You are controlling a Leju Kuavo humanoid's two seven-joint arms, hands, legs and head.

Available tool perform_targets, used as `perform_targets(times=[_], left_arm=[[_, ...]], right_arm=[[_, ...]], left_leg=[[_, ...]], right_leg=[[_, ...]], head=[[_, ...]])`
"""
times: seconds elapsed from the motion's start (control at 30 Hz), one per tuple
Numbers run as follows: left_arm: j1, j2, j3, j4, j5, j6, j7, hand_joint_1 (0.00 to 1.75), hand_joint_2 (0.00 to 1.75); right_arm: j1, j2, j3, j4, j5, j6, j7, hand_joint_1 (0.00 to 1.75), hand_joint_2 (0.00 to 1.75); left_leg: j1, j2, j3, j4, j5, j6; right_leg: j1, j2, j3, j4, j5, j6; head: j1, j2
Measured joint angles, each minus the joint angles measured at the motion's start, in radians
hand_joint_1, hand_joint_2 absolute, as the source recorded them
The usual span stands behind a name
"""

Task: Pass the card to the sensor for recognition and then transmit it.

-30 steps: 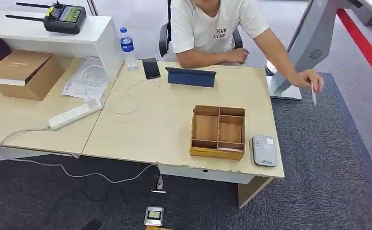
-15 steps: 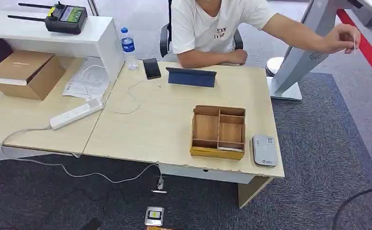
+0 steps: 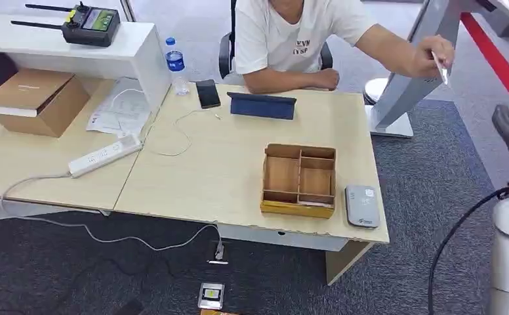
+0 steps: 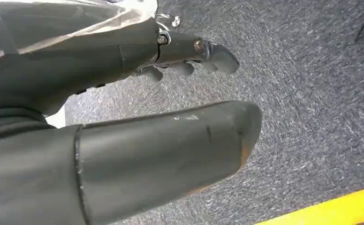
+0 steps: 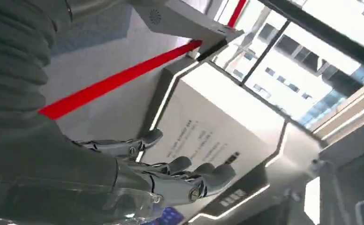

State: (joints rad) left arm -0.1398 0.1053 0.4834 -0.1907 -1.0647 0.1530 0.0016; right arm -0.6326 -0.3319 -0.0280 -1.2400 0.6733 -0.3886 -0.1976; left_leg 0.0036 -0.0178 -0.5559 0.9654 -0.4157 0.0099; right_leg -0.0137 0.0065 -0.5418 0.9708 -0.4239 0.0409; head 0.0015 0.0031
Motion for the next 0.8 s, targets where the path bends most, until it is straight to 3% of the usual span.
perform_targets(times=[0.27, 0.47, 0.8], left_arm=[[0.001, 0.01, -0.016, 0.0, -0.013, -0.017, -0.013, 0.0, 0.0], [0.002, 0.011, -0.021, 0.0, -0.013, -0.025, -0.006, 0.0, 0.0], [0.004, 0.011, -0.021, 0.0, -0.003, -0.025, 0.0, 0.0, 0.0]], right_arm=[[-0.221, 0.005, 0.172, 0.278, 0.146, 0.063, 0.0, 0.0, 1.75], [-0.375, 0.042, 0.292, 0.513, 0.234, 0.099, 0.019, 0.0, 1.75], [-0.476, 0.084, 0.382, 0.707, 0.24, 0.105, 0.02, 0.0, 1.75]], left_leg=[[0.0, -0.001, -0.003, 0.0, 0.001, 0.0], [0.0, -0.001, -0.004, 0.001, 0.001, 0.0], [0.0, -0.001, -0.004, 0.001, 0.001, 0.0]], right_leg=[[0.0, -0.001, -0.003, 0.001, 0.0, 0.0], [0.001, -0.001, -0.005, 0.001, 0.001, -0.001], [0.001, -0.001, -0.005, 0.001, 0.001, -0.001]], head=[[0.0, 0.0], [0.0, 0.0], [0.0, 0.0]])
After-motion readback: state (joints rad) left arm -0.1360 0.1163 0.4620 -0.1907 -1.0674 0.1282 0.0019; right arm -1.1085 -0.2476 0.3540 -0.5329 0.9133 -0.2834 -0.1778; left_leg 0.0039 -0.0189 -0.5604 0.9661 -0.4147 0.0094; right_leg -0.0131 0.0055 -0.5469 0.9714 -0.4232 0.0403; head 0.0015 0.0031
